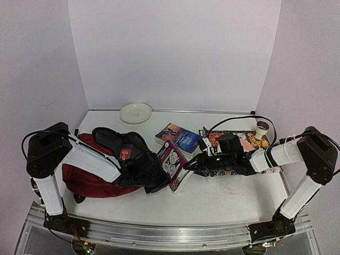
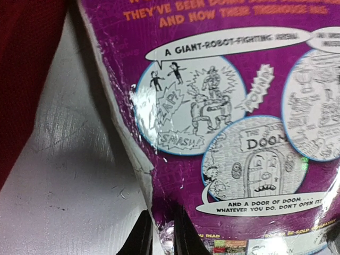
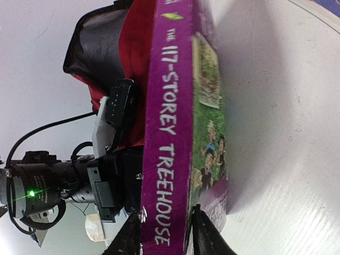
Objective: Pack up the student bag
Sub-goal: Pick up the book from the center of the board, then pass from the right arm to the left
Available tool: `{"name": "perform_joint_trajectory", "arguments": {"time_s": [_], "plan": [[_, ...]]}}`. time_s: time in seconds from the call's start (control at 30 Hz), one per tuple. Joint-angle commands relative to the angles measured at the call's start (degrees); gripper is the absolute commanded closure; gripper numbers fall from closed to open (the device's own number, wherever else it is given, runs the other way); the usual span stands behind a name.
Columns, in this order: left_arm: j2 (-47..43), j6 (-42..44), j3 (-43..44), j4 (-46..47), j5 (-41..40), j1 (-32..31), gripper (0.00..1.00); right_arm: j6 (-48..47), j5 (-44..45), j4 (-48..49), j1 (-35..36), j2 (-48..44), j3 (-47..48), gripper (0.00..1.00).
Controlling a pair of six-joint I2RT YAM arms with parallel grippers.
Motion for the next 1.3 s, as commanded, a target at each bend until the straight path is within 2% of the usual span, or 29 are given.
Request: {"name": "perform_joint_trajectory", "arguments": {"time_s": [0.0, 0.17, 0.2, 0.47, 0.7, 0.83, 0.97, 1.27], "plan": [[-1.47, -0.95, -0.86, 1.92, 3.45, -1.02, 0.82, -2.41, 2.66, -1.91, 1.51, -4.48, 0.89, 0.79], [-3.03, -0.93, -1.43, 1.95, 3.41, -1.02, 0.72, -3.67, 4.75, -5.84, 1.38, -7.47, 0.72, 0.99], [-3.74, -0.81, -1.7, 1.92, 2.43, -1.0, 0.69, -3.39, 4.83, -5.95, 1.27, -8.28, 0.52, 1.0], [-11.18, 0.01, -3.84, 1.91, -2.6, -1.02, 0.44, -0.91, 5.04, -6.23, -0.31, -15.8, 0.11, 1.0], [-18.04, 3.69, -3.54, 2.41, -5.49, -0.58, 0.19, 1.75, 5.28, -6.14, -2.66, -22.39, 0.46, 1.0], [-21.75, 5.83, -4.21, 4.57, -5.67, 0.86, 0.08, 3.24, 5.63, -5.98, -3.52, -25.27, 1.23, 1.0], [-24.68, 7.85, -4.97, 9.2, -4.45, 2.58, 0.01, 3.94, 5.88, -5.49, -3.74, -27.46, 2.56, 1.0], [-25.46, 9.78, -4.43, 15.43, 0.02, 6.49, 0.0, 7.88, 5.72, -1.39, -3.81, -30.66, 4.97, 1.0]]}}
